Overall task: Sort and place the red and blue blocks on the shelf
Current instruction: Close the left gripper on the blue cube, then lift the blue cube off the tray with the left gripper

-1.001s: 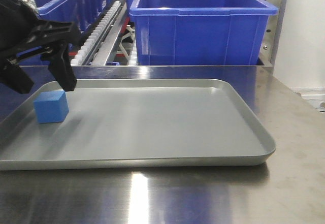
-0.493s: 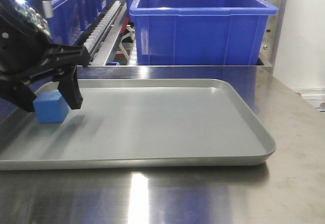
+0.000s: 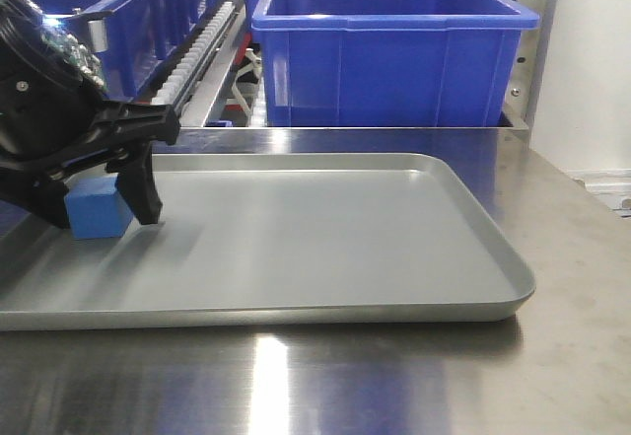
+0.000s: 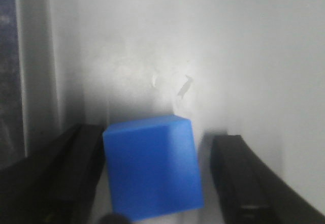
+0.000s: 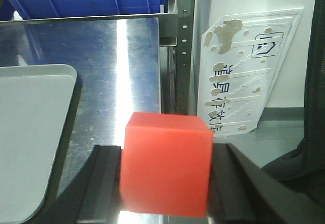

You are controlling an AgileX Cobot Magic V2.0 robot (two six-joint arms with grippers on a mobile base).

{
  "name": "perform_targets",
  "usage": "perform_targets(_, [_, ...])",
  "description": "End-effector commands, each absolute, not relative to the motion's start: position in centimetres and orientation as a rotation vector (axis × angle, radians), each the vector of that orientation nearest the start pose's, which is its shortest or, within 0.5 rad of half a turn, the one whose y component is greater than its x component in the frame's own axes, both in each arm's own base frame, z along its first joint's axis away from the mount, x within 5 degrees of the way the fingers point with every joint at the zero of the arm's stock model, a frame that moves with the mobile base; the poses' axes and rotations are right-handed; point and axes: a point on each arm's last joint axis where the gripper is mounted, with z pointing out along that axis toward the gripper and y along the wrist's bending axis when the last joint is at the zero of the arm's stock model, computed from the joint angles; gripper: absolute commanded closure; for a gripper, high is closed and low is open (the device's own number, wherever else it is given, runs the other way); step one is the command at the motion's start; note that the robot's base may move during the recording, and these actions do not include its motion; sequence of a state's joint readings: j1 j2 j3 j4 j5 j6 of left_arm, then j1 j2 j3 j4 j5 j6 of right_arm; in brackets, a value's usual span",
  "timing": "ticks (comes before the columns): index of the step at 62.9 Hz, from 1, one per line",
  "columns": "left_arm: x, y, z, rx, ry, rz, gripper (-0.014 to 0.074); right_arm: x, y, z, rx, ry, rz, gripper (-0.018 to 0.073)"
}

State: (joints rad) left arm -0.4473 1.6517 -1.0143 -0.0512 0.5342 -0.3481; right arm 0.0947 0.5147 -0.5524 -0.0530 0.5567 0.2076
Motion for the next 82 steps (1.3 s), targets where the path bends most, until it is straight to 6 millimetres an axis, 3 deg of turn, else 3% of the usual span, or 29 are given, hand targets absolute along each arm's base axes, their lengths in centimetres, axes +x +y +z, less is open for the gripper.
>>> perform_targets(1, [29.8, -14.8, 23.0, 0.060, 2.611, -0.357, 0.0236, 10.4, 0.6, 32.6, 0.078, 1.896, 0.134, 0.0503])
perform_targets(11, [29.6, -14.7, 23.2, 0.065, 2.617, -0.351, 0.0484, 10.4, 0.6, 32.6, 0.078, 1.896, 0.134, 0.0503])
perform_targets(23, [29.2, -14.3, 24.6, 0.078, 2.577, -0.350, 0.0471, 10.4, 0.6, 32.6, 0.078, 1.896, 0.134, 0.0503])
perform_targets(30, [29.0, -13.6, 26.5, 0.093, 2.532, -0.328, 0.0471, 10.4, 0.6, 32.6, 0.078, 1.896, 0.134, 0.0503])
perform_targets(47, [26.9, -9.3, 33.4, -0.004, 2.299, -0.326, 0.0472, 10.4, 0.6, 32.6, 0.078, 1.896, 0.134, 0.0503])
perform_targets(58, [23.6, -6.1, 37.0, -0.083, 2.144, -0.322, 0.0472, 10.4, 0.6, 32.6, 0.078, 1.896, 0.134, 0.0503])
perform_targets(67, [20.6, -4.6, 36.9, -0.115, 2.080, -0.318, 0.0472, 10.4, 0.6, 32.6, 0.078, 1.896, 0.134, 0.0503])
perform_targets(82, [16.1, -3.3, 33.7, -0.127, 2.031, -0.320, 0.0472, 10.4, 0.6, 32.6, 0.078, 1.896, 0.134, 0.0503])
